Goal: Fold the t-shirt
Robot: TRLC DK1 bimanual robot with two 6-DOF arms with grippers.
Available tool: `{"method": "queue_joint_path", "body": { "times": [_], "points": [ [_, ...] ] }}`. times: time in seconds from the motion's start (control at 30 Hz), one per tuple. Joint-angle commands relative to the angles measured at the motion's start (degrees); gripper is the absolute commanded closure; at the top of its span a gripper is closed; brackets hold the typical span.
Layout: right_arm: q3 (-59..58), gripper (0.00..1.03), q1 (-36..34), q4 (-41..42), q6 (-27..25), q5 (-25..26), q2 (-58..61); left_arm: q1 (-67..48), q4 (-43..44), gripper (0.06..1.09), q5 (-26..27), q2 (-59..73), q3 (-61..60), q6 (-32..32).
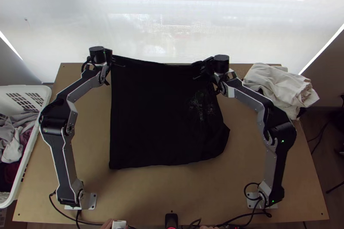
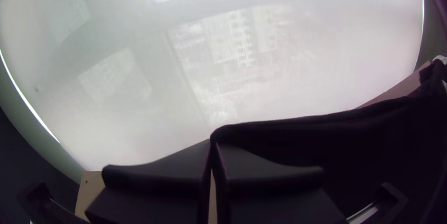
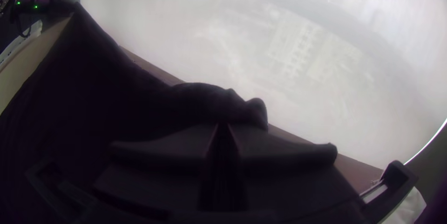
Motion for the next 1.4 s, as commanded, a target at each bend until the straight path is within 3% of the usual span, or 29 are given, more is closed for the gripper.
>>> {"method": "queue_joint_path", "body": {
  "times": [0.0, 0.03, 0.1, 0.13, 0.17, 0.2, 0.27, 0.47, 0.7, 0.83, 1.1, 1.37],
  "points": [
    [2.2, 0.62, 0.0, 0.0, -0.5, 0.7, 4.9, 0.2, -0.2, 1.05, -0.8, 5.3, 2.4, 0.2],
    [2.4, 0.43, 0.0, 0.0, -0.5, 0.9, 5.2, 0.3, -1.3, 1.02, -0.7, 5.4, 2.7, 0.2],
    [2.9, 0.15, -0.1, -0.5, -0.5, 1.6, 5.5, 0.2, -4.6, 0.82, -0.6, 4.9, 2.9, 0.0],
    [3.1, 0.08, -0.1, -0.6, -0.4, 2.0, 5.4, 0.2, -6.3, 0.66, -0.6, 4.2, 2.9, -0.2],
    [3.1, 0.05, -0.1, -0.7, -0.2, 2.5, 4.9, 0.2, -8.8, 0.43, -0.1, 3.3, 3.0, -0.7],
    [3.0, 0.05, 0.0, -0.8, 0.1, 2.9, 4.2, 0.2, -11.4, 0.24, 1.3, 2.2, 3.0, -1.6],
    [2.5, 0.05, -0.1, -1.4, 1.4, 3.4, 2.1, 0.4, -17.3, 0.11, 4.3, -0.6, 2.9, -3.5],
    [-0.4, 0.05, -0.5, -5.7, 6.0, 3.4, -6.4, 0.9, -27.9, 0.11, 10.7, -14.7, -5.1, -7.1],
    [-9.1, 0.05, -0.5, -8.0, 8.0, 3.4, -18.9, 0.4, -37.1, 0.11, 15.6, -34.2, -22.2, -6.5],
    [-15.3, 0.05, -0.8, -9.8, 8.0, 3.4, -27.0, 0.4, -46.7, 0.11, 18.1, -43.0, -27.9, -4.4],
    [-21.2, 0.05, -2.7, -15.7, 7.7, 3.4, -39.6, 1.6, -66.3, 0.11, 18.2, -49.0, -30.7, 0.8],
    [-22.1, 0.05, -1.6, -27.2, 7.9, 3.4, -48.3, -2.3, -70.3, 0.11, 18.2, -51.2, -39.9, 1.5]
  ]
}}
